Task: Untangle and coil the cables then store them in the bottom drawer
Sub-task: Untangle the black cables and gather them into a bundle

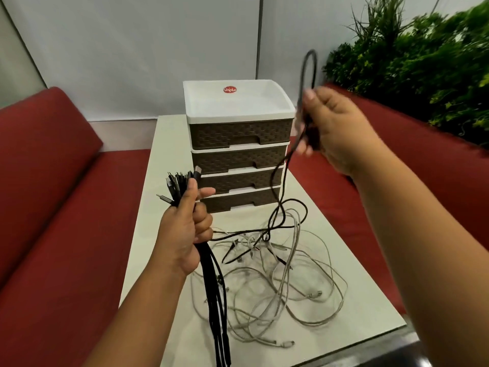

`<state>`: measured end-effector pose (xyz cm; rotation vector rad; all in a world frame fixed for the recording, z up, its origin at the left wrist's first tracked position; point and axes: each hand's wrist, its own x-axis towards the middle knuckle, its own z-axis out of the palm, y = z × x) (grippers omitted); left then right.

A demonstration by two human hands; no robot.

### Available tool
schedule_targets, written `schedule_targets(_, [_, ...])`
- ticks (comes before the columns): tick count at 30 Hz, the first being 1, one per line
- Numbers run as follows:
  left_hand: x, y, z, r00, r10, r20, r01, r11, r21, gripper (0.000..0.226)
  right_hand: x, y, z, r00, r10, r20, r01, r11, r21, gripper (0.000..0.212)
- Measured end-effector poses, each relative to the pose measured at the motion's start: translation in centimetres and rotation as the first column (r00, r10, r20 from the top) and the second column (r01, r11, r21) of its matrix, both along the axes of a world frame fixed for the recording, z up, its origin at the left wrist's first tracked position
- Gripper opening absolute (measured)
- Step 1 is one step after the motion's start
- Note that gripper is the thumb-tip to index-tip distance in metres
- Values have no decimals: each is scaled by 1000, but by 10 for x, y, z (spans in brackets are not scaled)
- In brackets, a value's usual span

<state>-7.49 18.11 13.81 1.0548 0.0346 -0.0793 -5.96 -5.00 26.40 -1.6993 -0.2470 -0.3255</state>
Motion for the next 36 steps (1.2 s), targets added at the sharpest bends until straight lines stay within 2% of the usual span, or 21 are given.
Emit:
schedule_targets(2, [0,0,-1,1000,-3,8,3,1000,3,31,1,3,17,998,7,60,-18,984,179,27])
schedule_targets(4, [-1,-2,-2,1000,-14,24,13,999,32,22,-3,8,31,994,63,91,-84,963,258,27])
schedule_targets(7, [-3,-10,1,998,-47,49,41,993,110,16,-10,26,42,982,170,87,-186,950,250,27])
schedule_targets(10, [-9,-24,5,984,-152,94,130,970,207,19,-13,50,40,969,240,64,-249,939,238,27])
schedule_targets(13, [-14,-40,8,970,-215,117,180,950,253,14,-12,68,29,956,293,20,-287,915,283,26])
schedule_targets(18, [-12,-53,5,988,-127,83,97,950,298,10,-12,70,12,915,402,-32,-357,844,401,27])
schedule_targets(20, [-11,-52,4,993,-98,62,75,954,291,4,-13,65,10,912,409,-32,-360,835,417,27])
schedule_targets(22, [-12,-49,3,992,-114,60,94,957,273,7,-14,59,10,922,388,-17,-346,841,416,27])
schedule_targets(26, [-18,-40,6,985,-150,85,122,955,270,21,-18,38,11,969,245,27,-242,927,287,28])
schedule_targets(30, [-26,-31,11,985,-146,90,126,972,197,32,-33,8,14,990,118,77,-127,985,119,29])
schedule_targets(33, [-35,-29,15,985,-145,90,130,979,158,32,-49,-16,11,996,49,81,-46,998,-33,29])
schedule_targets(36, [-48,-30,20,984,-146,101,135,985,111,31,-70,-32,-1,999,41,3,-40,985,-169,28])
